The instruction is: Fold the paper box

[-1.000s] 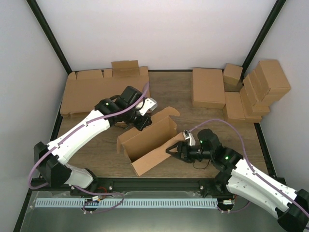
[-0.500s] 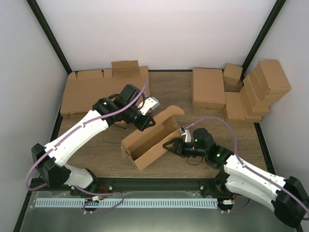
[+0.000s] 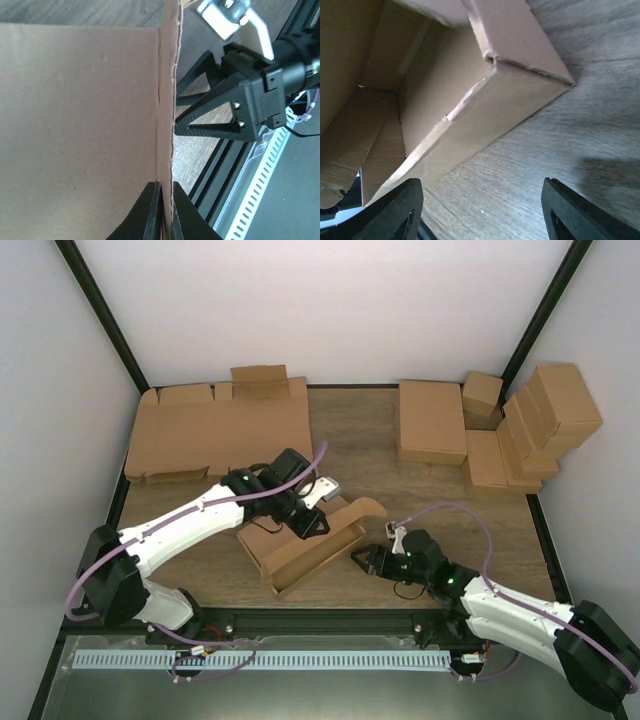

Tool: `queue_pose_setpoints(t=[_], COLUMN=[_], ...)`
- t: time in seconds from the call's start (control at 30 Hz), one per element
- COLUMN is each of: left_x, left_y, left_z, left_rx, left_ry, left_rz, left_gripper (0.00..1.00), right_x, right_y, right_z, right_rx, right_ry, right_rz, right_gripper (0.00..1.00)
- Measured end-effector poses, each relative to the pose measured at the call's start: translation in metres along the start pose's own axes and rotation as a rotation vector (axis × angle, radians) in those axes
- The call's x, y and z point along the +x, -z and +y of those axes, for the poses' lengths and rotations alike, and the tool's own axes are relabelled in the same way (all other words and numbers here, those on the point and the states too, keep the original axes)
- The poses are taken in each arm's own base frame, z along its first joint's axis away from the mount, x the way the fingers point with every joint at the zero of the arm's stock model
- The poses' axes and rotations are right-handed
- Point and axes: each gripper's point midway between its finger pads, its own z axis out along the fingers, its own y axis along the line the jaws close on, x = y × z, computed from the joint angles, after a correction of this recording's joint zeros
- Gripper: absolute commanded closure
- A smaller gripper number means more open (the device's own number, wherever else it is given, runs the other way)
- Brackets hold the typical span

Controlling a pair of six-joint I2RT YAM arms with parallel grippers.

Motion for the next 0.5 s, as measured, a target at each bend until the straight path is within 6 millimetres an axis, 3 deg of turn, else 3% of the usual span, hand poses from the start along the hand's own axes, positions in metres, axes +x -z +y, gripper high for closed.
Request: queue_pose_setpoints(t=[0.2, 0.5], left_x=[0.01, 0.01], left_y=[-0.029, -0.037], left_z=[0.002, 0.009], left_rx=[0.003, -0.033], left_ry=[0.01, 0.009], left_rz=[0.05, 0.041], left_gripper=[0.94, 0.91], right_x=[-0.012, -0.049], right_y=[0.002, 0.024], right_z=[-0.006, 0.012], right_rx=[0.076, 0.151], right_ry=[0.054, 0.192], right_rz=[-0.046, -0.178], right_gripper=[0.33, 0.34])
